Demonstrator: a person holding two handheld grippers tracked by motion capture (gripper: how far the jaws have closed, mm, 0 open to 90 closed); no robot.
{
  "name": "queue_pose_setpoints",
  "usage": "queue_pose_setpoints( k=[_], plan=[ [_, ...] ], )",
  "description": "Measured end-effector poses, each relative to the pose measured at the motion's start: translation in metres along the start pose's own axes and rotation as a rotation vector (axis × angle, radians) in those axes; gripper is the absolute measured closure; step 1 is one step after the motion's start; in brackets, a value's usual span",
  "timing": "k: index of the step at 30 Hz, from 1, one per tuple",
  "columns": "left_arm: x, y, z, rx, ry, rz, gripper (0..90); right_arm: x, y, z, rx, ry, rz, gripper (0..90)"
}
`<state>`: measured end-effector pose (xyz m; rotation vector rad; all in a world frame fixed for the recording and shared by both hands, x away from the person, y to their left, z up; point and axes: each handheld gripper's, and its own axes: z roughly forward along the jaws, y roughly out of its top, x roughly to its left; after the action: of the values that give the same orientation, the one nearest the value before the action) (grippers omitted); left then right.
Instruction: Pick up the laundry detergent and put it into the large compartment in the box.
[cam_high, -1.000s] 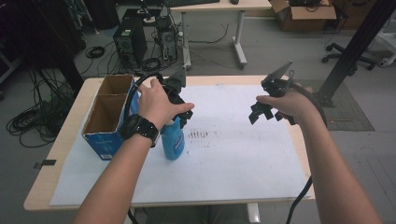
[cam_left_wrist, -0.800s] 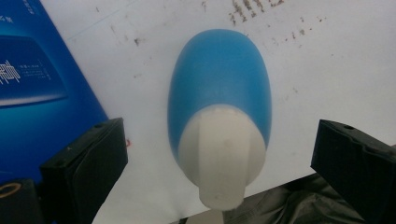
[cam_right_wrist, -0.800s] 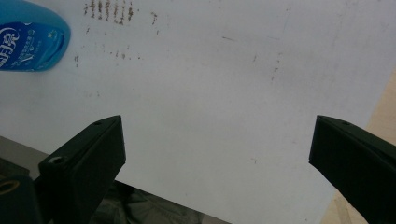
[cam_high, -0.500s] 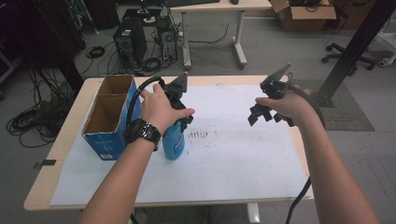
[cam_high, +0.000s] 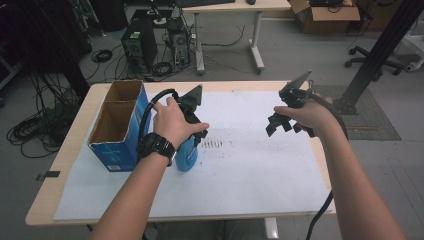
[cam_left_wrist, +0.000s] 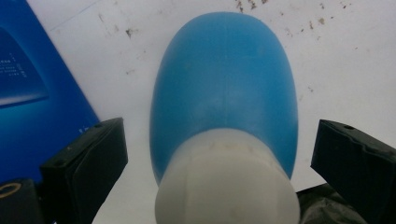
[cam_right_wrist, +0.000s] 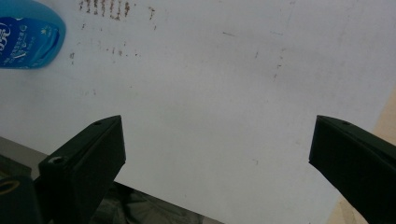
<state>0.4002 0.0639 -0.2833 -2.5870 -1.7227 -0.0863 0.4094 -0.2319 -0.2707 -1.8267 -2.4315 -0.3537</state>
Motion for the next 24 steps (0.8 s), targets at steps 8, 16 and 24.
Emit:
queue_pose_setpoints(
  k=[8,16,24],
  plan=[
    [-0.0010,-0.0004,0.0044,-0.005,0.003,0.000,4.0,-0.0010,-0.0010,0.0021,0.001,0.002,-0.001,3.9],
    [0.0009,-0.0013,0.0037,-0.013,0.011,-0.002,9.4,0.0000,-0.0009,0.0031,0.000,0.002,-0.004,3.9],
    [0.0008,-0.0010,0.0037,-0.018,0.013,-0.002,14.4,0.0014,-0.0008,0.0039,0.003,0.004,-0.007,3.9]
  ],
)
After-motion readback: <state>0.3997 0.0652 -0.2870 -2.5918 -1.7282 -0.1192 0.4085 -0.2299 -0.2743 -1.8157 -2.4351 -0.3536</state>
